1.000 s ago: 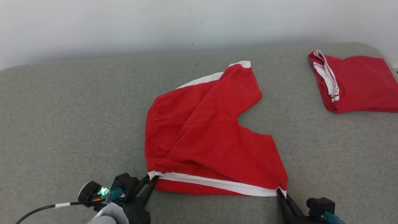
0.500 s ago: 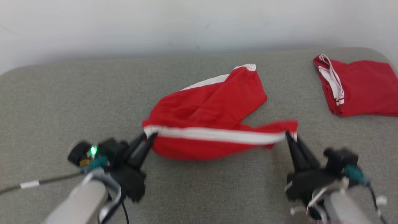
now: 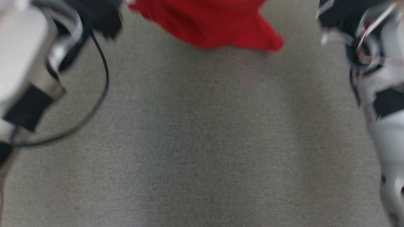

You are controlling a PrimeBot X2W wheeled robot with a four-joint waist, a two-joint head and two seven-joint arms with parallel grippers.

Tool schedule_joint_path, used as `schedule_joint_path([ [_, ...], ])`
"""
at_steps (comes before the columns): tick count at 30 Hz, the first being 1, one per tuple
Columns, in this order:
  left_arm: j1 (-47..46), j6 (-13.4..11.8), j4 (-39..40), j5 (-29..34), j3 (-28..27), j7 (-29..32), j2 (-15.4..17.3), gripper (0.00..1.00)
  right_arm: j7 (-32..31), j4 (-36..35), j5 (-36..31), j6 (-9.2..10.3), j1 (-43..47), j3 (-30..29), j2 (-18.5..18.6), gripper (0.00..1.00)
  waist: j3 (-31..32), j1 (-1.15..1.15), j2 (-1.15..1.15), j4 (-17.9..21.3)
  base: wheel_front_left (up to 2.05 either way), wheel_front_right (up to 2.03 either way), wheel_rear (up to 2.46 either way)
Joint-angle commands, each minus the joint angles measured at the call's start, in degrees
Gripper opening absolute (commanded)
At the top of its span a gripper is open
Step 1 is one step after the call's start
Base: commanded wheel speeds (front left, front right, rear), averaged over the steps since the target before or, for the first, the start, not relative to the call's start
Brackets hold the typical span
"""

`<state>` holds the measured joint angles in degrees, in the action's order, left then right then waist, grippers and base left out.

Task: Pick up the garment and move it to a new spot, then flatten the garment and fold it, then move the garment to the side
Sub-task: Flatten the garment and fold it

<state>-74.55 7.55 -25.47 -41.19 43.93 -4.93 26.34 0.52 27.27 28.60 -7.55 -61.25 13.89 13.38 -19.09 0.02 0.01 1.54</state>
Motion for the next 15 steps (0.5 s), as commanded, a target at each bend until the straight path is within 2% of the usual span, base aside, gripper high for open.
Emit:
schedule_joint_path([
  [1,-4.1,-0.2,-1.4,-1.1,0.0,0.0,-0.2,0.0,-1.1,1.5,0.7,0.16,-4.5,0.1,0.2,0.0,-8.3,-0.02,-0.01,-1.0,0.0,0.0,0.0],
  [7,-20.4,-0.2,-8.7,-4.9,-1.1,0.1,-0.8,0.0,-5.0,10.6,4.4,0.16,-24.4,-1.9,-1.7,0.0,-14.2,-0.02,-0.01,-1.1,0.0,0.0,0.0],
  [15,-36.3,-0.2,-16.5,-6.7,0.9,-1.5,-2.5,0.0,-4.8,22.3,3.1,0.16,-44.2,-2.0,-4.1,0.0,-17.7,-0.02,-0.01,-1.2,0.0,0.0,0.0],
])
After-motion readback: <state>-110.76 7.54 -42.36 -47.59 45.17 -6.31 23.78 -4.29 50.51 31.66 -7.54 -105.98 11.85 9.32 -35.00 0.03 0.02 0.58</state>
